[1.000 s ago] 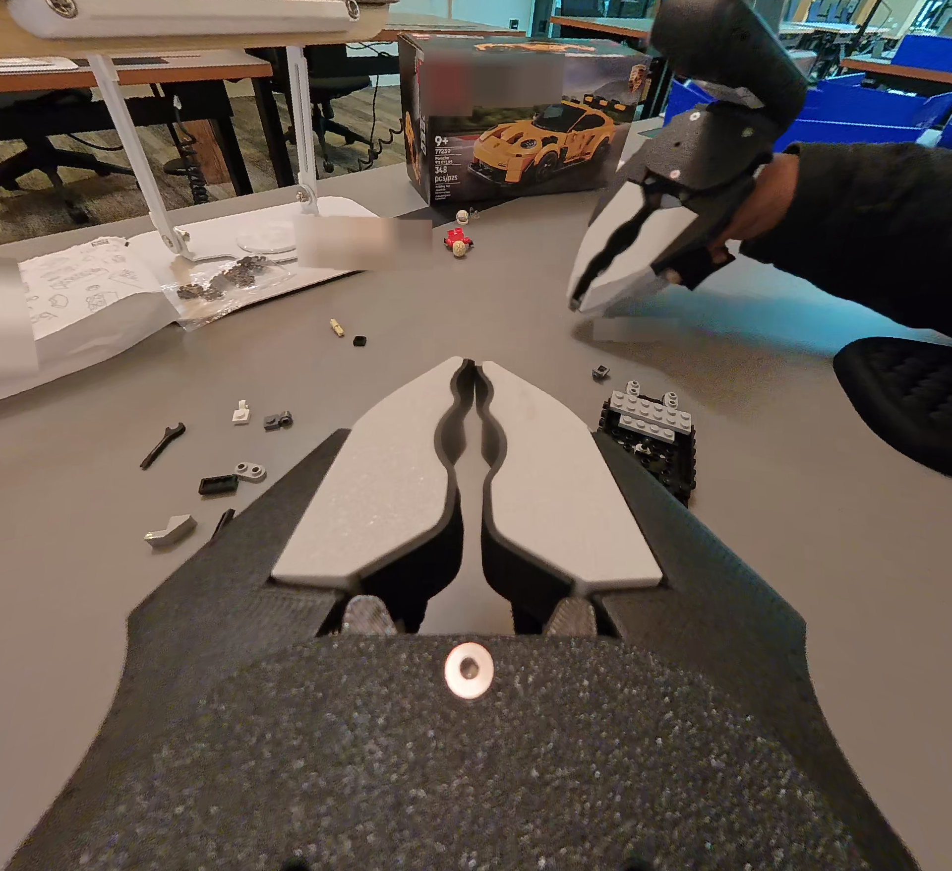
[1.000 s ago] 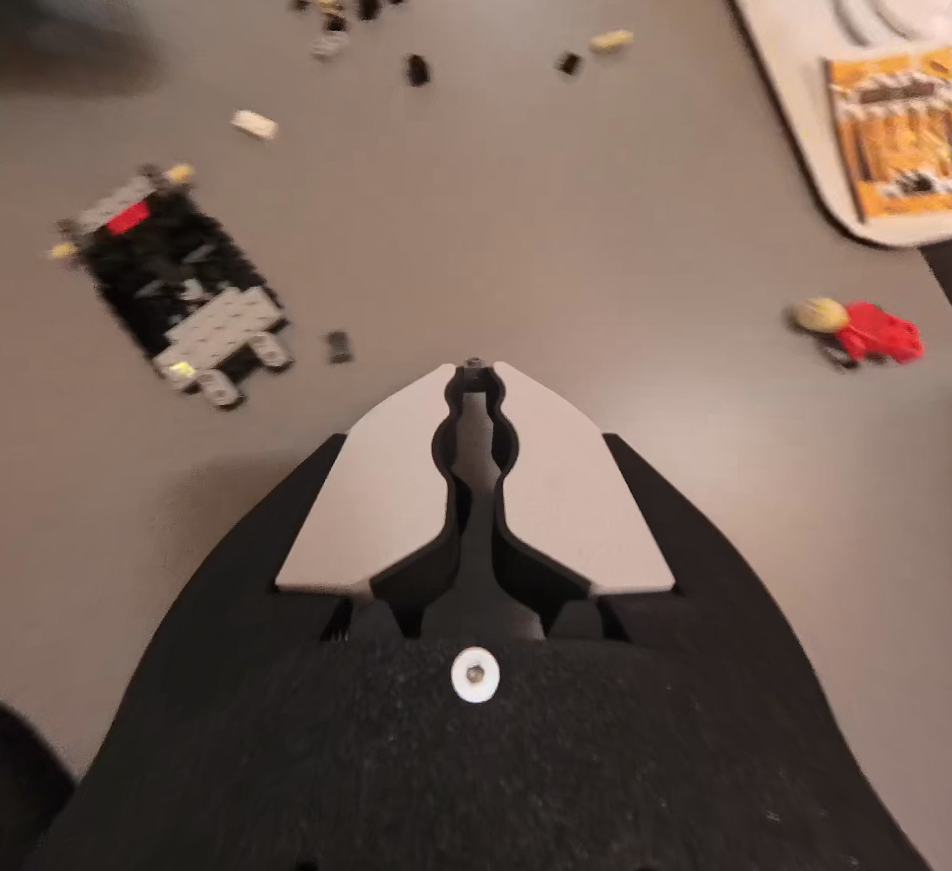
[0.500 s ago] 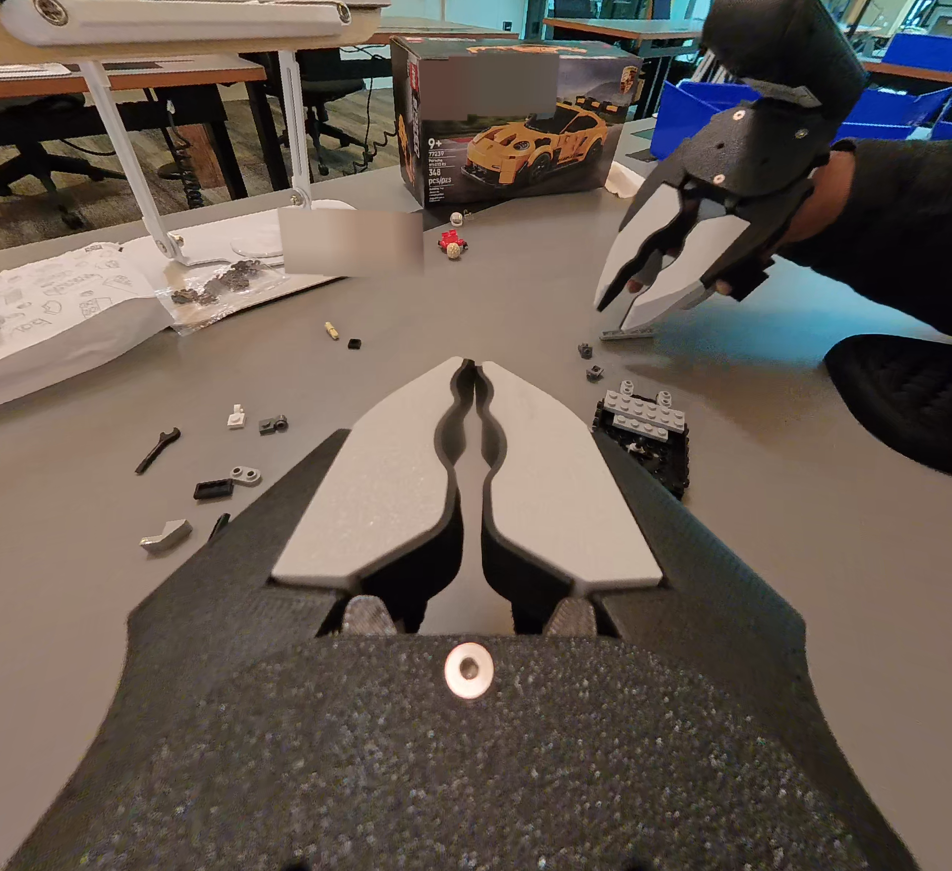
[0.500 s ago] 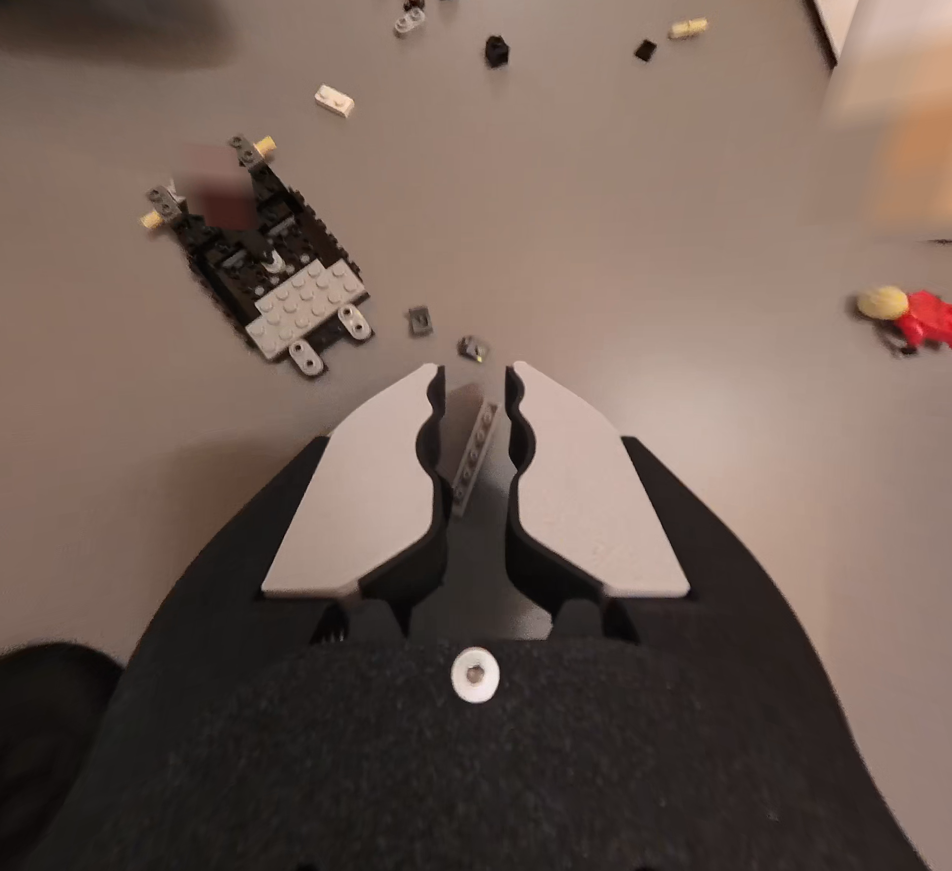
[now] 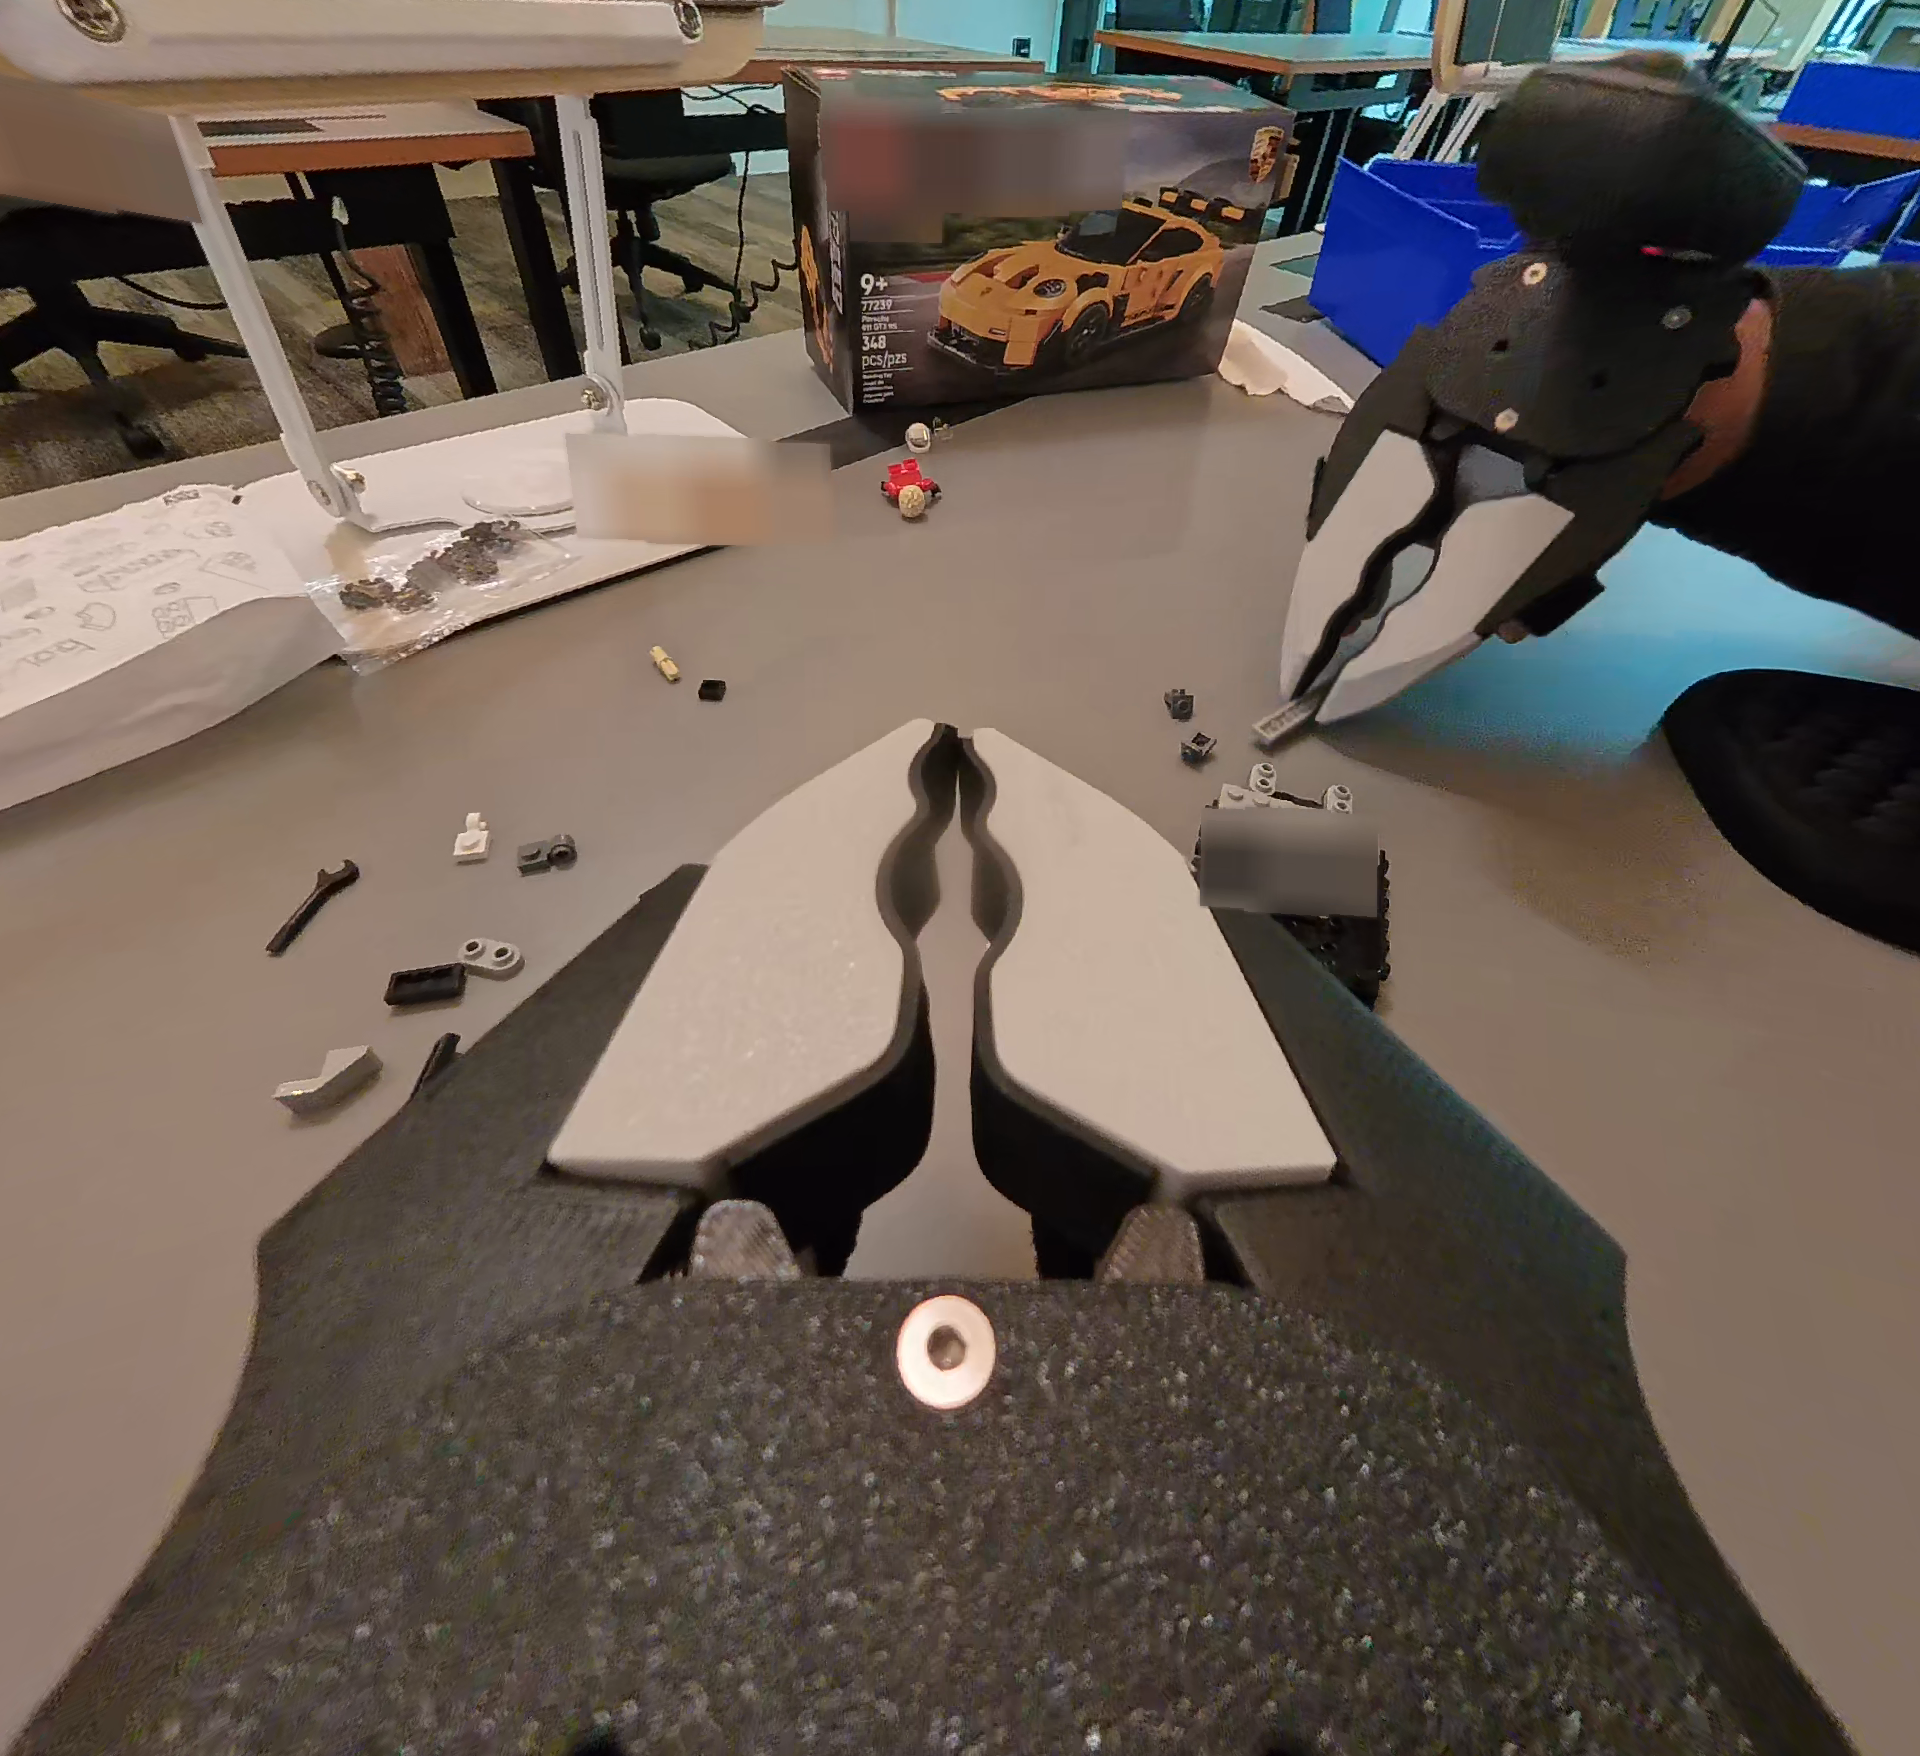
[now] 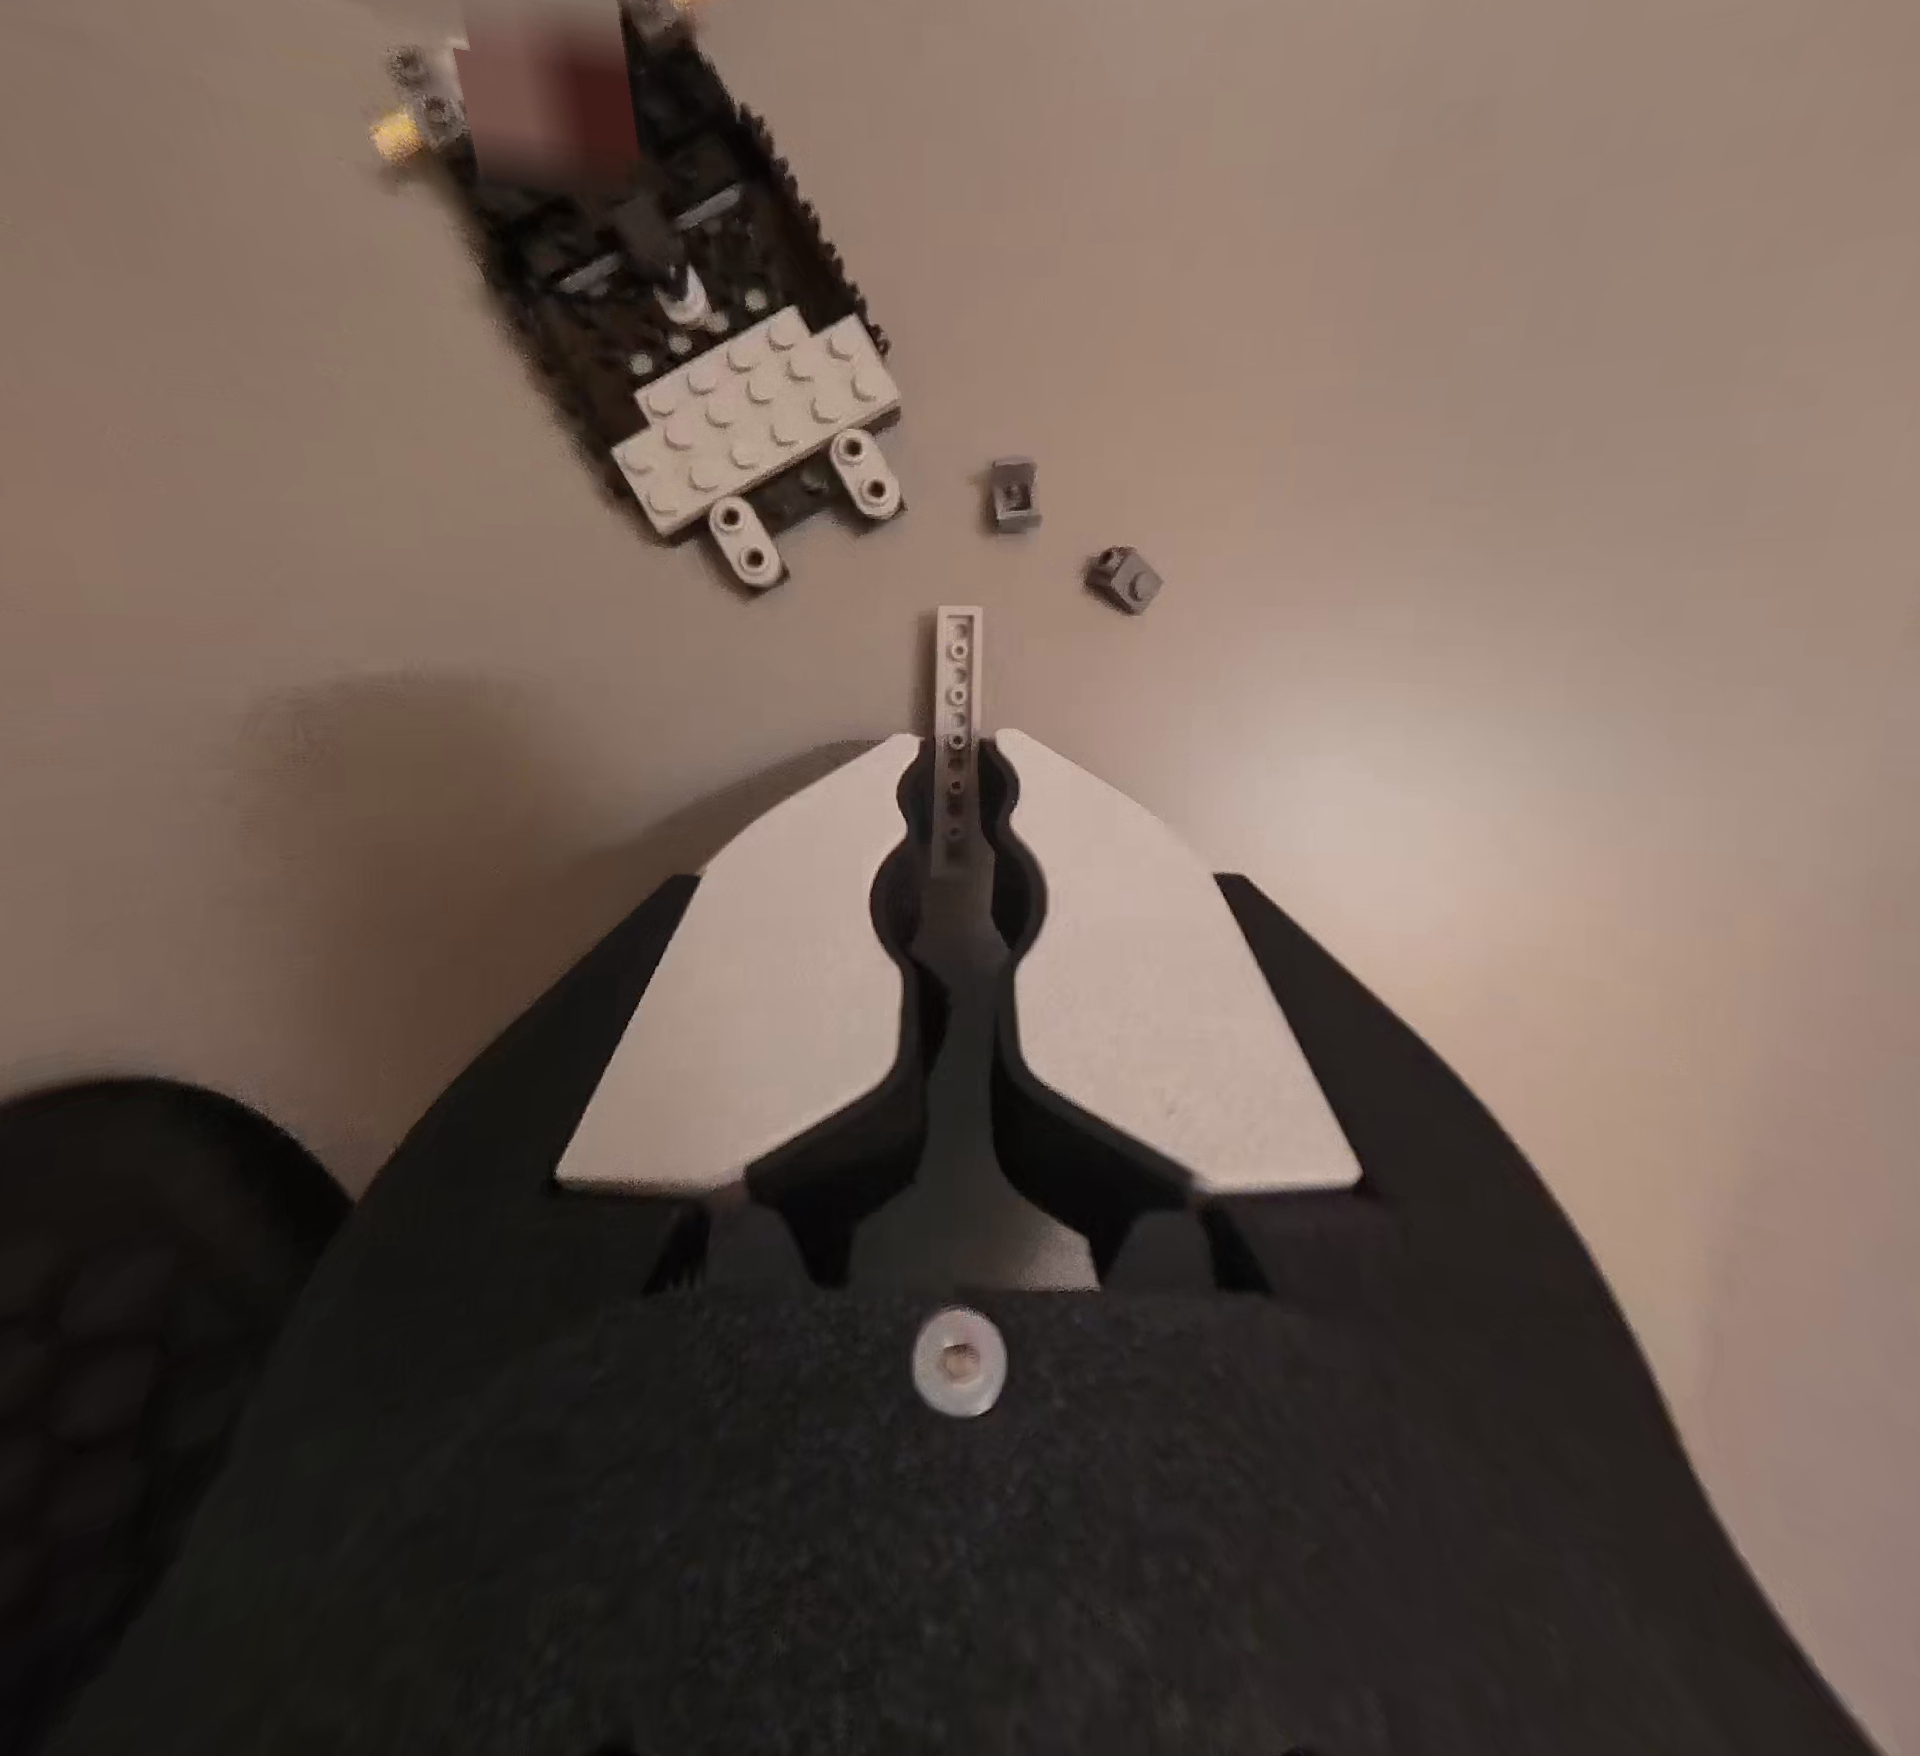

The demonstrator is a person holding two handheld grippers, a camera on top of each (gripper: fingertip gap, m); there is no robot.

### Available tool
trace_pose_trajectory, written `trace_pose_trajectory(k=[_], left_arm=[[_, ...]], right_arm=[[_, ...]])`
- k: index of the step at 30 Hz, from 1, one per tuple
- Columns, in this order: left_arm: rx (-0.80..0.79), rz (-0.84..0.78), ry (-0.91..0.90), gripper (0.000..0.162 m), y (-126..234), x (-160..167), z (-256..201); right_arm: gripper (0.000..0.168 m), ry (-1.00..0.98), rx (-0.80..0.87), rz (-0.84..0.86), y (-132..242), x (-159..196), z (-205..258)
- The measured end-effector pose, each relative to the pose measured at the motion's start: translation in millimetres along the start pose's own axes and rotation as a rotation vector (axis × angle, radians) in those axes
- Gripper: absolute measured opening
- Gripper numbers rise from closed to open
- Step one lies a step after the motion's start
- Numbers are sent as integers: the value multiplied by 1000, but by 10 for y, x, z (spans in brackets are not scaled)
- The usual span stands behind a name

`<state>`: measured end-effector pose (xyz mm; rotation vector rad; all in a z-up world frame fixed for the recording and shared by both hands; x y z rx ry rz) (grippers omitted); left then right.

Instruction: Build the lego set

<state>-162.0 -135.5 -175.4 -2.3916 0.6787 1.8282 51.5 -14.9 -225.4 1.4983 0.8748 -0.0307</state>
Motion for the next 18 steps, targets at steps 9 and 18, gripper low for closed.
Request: trace_pose_trajectory(k=[9,18], left_arm=[[-2,-6,13,0,4,-17,-1],[-21,-44,-21,0,74,-102,-6]], right_arm=[[20,127,20,-120,-55,-751,-204],[15,330,-224,-103,-808,-1285,-340]])
Point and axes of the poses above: each gripper's, where its closed fingertips meet, y back along the fingers, x out of its underside, z = x × y across the jaws, the point moved 6 cm from there along y, back along the fingers, and after that the axes turned 14 degrees about y, right-handed, at the moved point
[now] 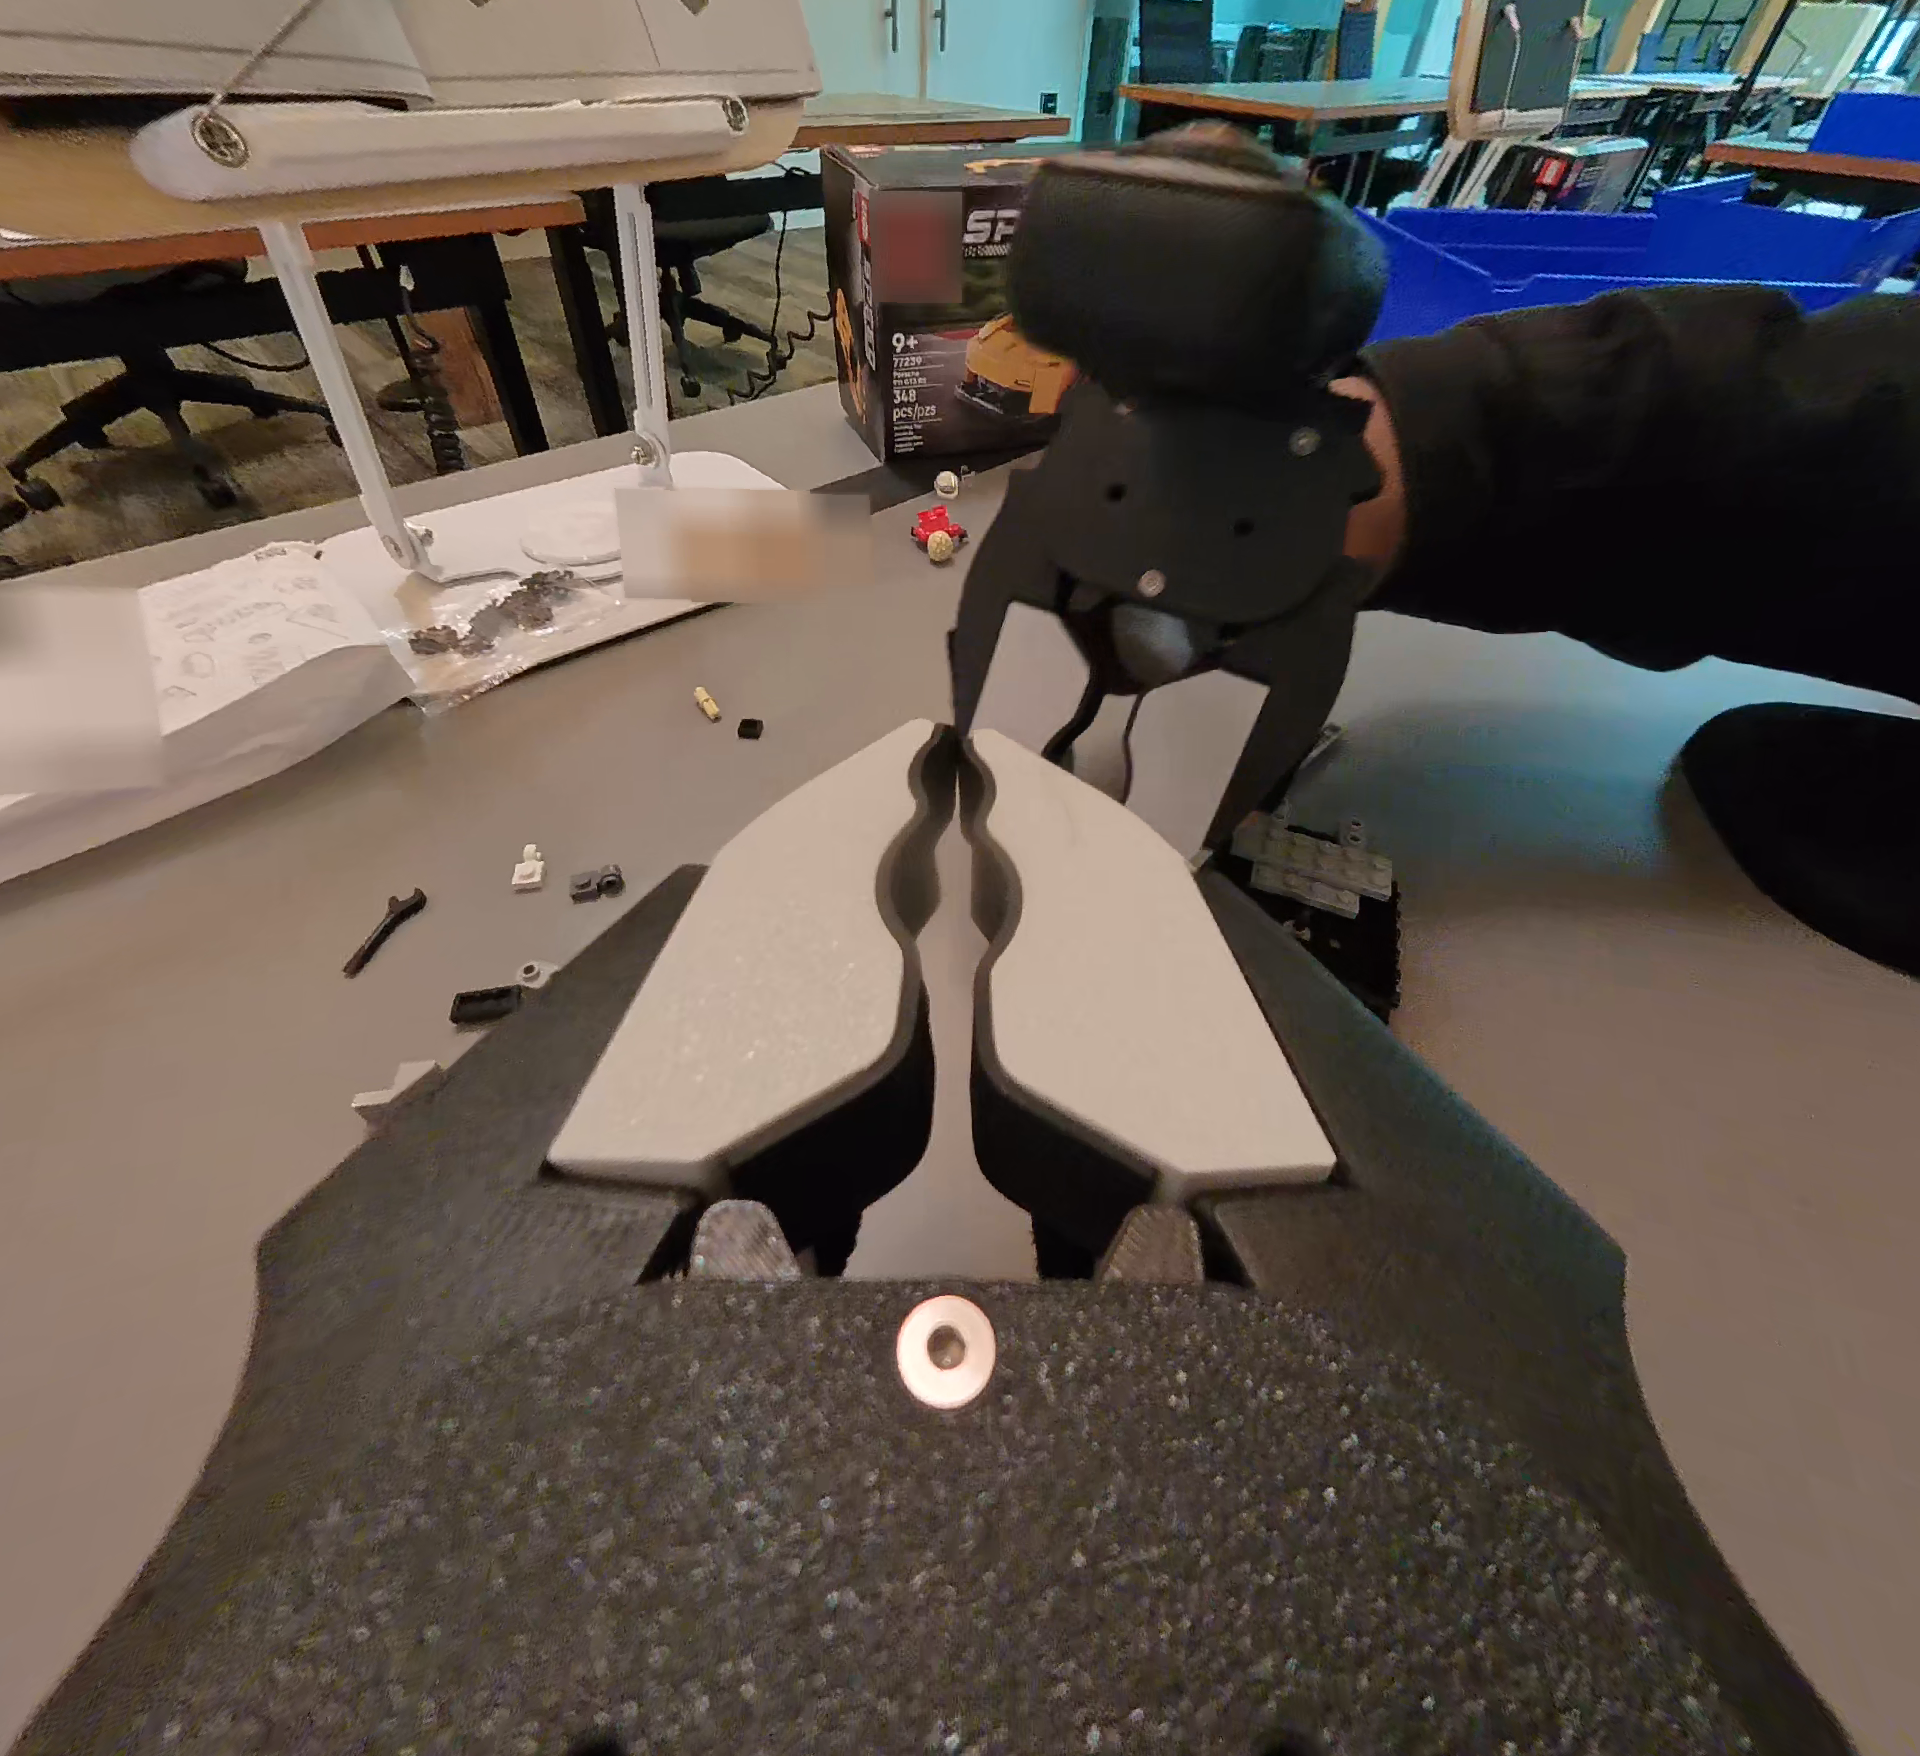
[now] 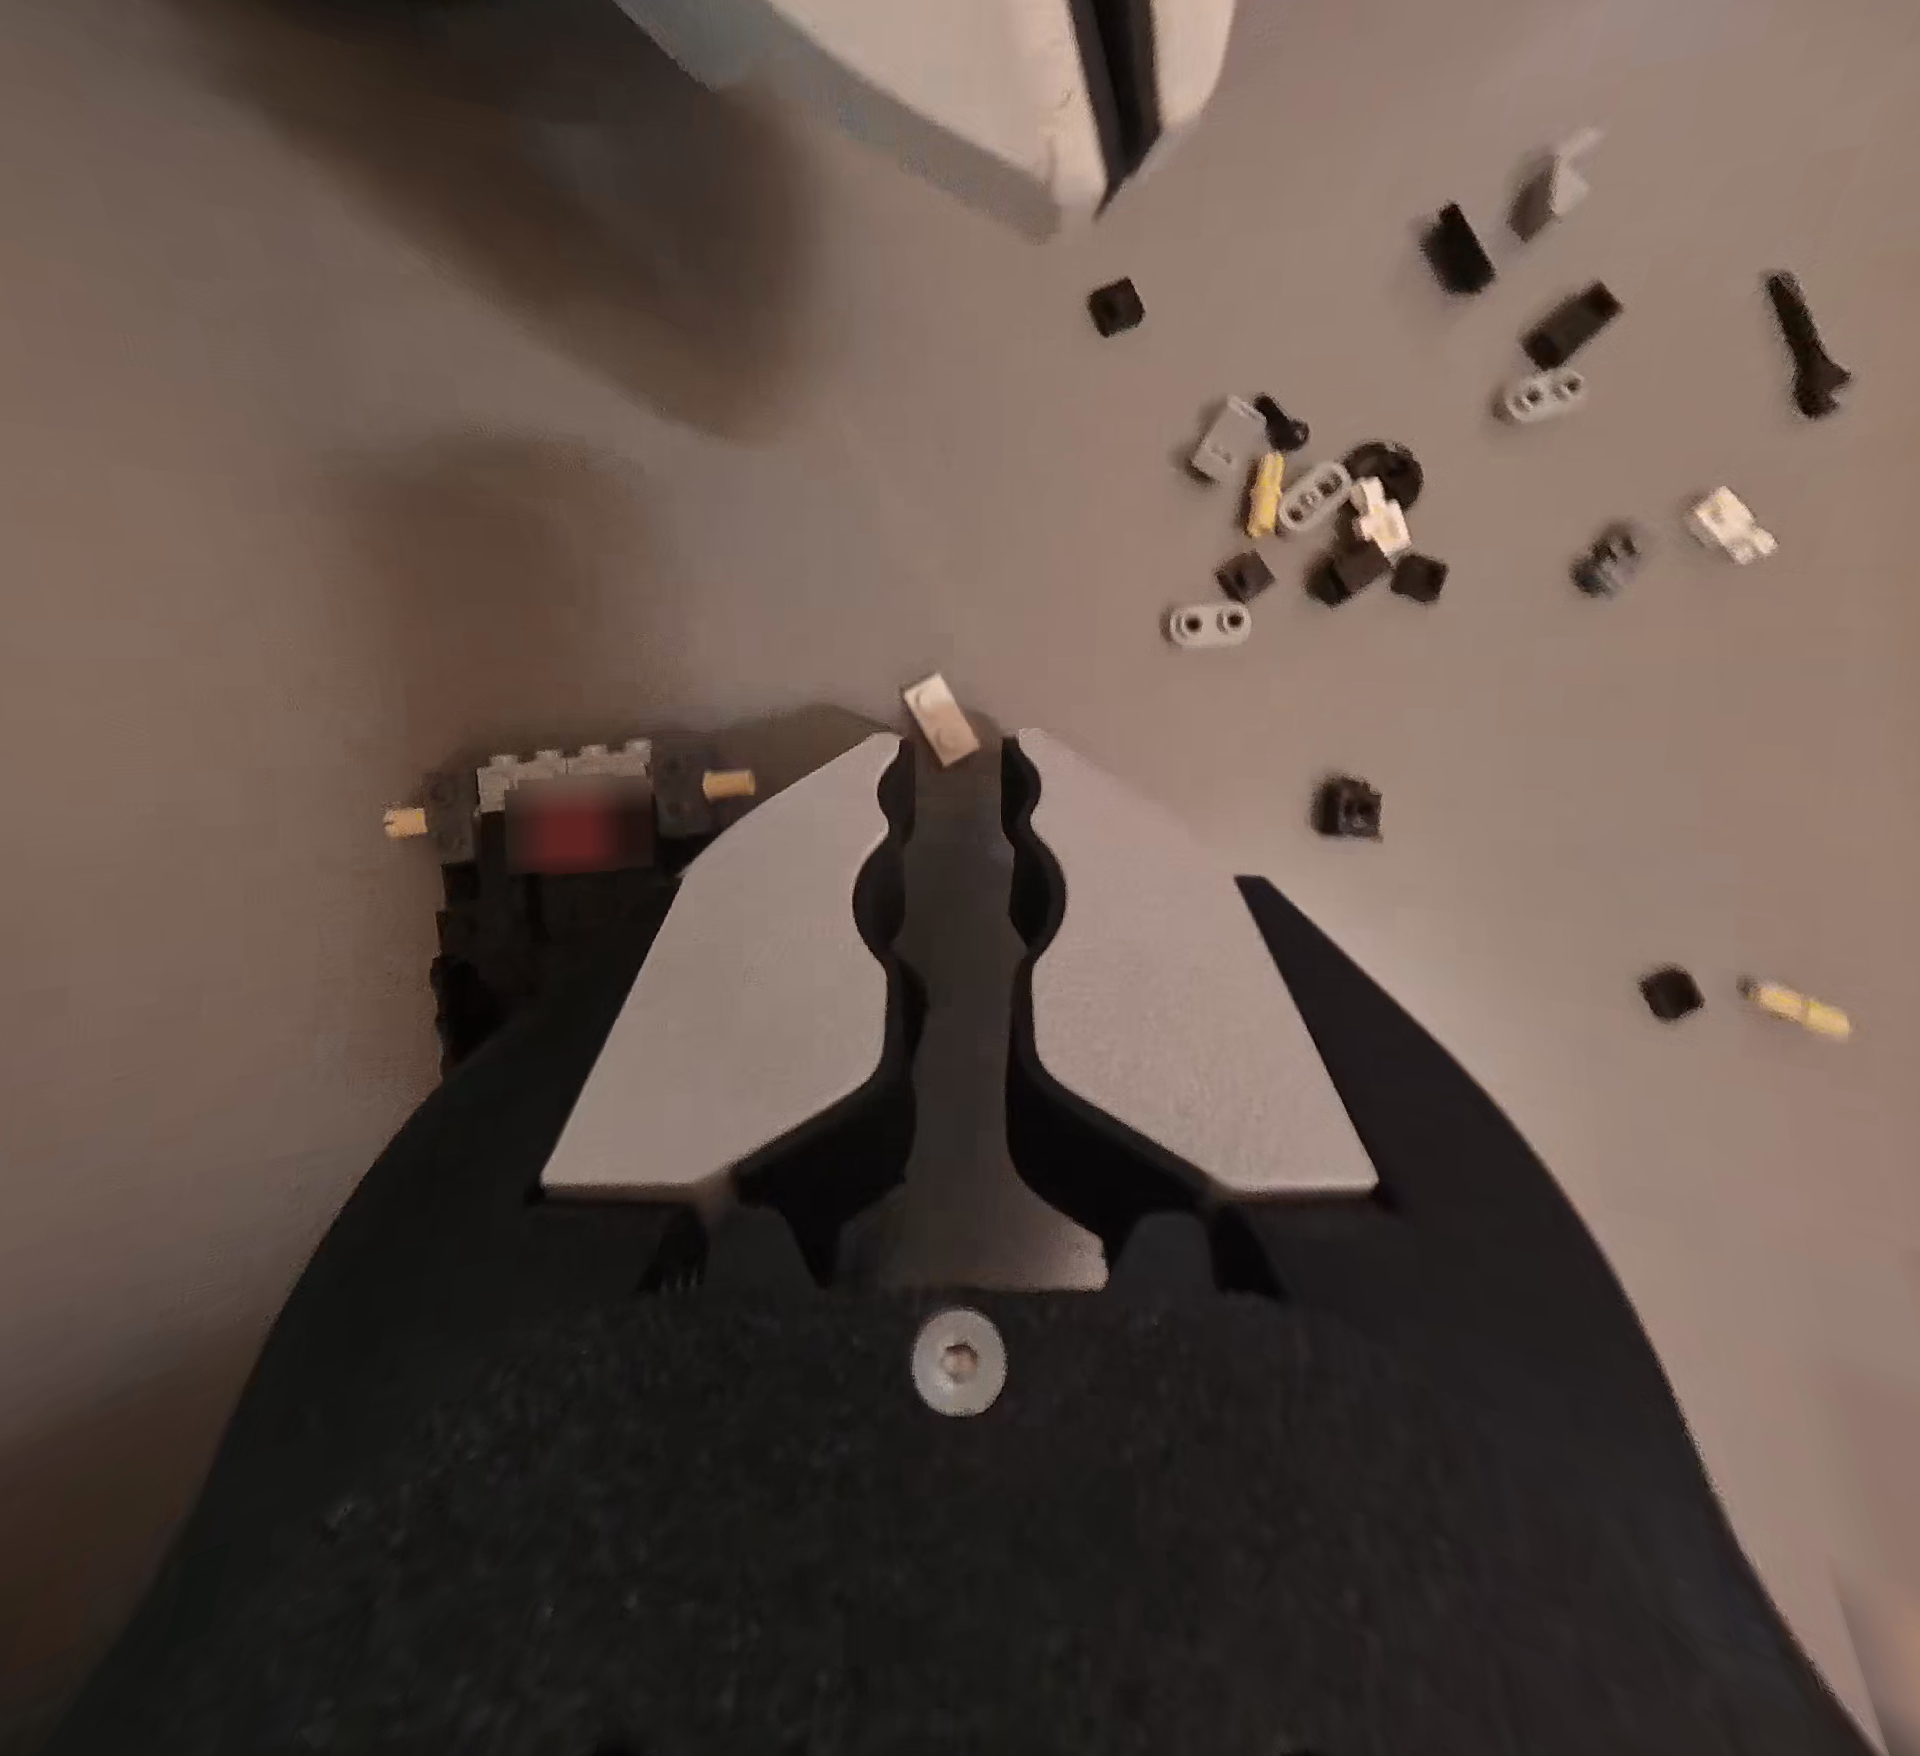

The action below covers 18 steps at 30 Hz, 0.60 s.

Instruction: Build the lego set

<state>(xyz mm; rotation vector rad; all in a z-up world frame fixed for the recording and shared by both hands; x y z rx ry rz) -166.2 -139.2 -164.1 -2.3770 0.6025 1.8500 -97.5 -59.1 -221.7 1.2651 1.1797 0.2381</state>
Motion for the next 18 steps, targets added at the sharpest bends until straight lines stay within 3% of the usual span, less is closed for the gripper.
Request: trace_pose_trajectory(k=[3,6,15,18], left_arm=[[0,-5,-10,0,14,-18,-5],[4,-6,-3,0,19,-25,1],[32,5,11,0,-2,-3,-53],[23,18,0,0,-22,33,-44]], right_arm=[[13,25,-47,21,-93,-25,-40],[0,4,-33,10,-66,-8,-65],[0,-117,97,39,464,445,81],[16,-79,90,4,342,323,78]])
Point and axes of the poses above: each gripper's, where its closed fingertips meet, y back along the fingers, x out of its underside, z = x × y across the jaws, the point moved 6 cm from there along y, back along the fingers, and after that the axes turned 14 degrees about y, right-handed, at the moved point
